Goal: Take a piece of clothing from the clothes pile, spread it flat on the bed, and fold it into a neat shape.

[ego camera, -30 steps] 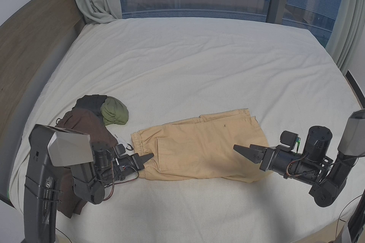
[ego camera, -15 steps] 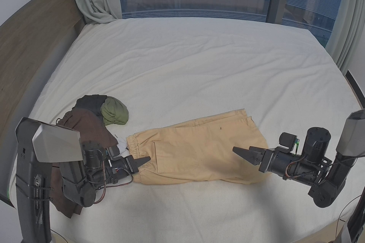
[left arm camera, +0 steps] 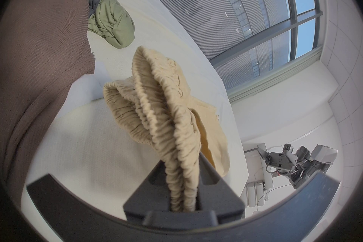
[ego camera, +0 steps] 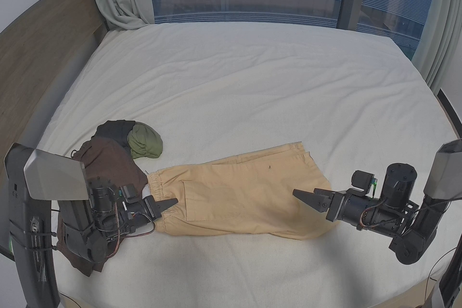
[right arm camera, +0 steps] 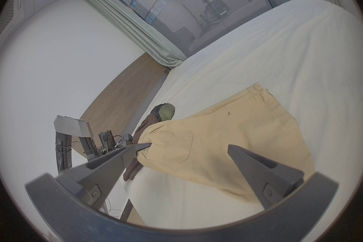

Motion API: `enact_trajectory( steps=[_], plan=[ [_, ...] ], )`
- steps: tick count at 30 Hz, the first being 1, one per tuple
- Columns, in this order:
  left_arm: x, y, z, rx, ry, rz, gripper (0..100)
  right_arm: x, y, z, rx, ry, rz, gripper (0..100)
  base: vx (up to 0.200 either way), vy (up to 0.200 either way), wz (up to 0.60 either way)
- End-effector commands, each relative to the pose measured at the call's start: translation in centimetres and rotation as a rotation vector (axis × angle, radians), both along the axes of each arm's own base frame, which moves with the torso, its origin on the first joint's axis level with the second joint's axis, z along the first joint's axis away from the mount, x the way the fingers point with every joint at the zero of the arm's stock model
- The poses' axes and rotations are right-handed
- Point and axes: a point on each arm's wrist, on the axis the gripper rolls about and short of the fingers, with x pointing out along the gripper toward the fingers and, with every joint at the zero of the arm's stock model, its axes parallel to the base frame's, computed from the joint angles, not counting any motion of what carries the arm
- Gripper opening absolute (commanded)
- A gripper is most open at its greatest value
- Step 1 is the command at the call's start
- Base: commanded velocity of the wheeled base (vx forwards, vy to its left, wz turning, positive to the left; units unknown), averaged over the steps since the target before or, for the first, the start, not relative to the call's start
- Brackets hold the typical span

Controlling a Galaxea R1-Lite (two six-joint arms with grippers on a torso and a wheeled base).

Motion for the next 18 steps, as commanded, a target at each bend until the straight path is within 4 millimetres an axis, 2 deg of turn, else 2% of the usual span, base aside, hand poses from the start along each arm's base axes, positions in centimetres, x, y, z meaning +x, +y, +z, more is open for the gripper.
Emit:
enact_trajectory(
  steps=[1,18],
  plan=[
    [-0.2,0.6,0.6,-0.003,-0.008,0.015,0,0.0,0.0,-0.2,-0.003,0.007,0.001,100,0.000,0.000,0.00],
    [-1.1,2.9,1.0,-0.010,0.012,0.037,0,0.0,0.0,-0.3,-0.004,0.009,0.001,100,0.000,0.000,0.00]
  ],
)
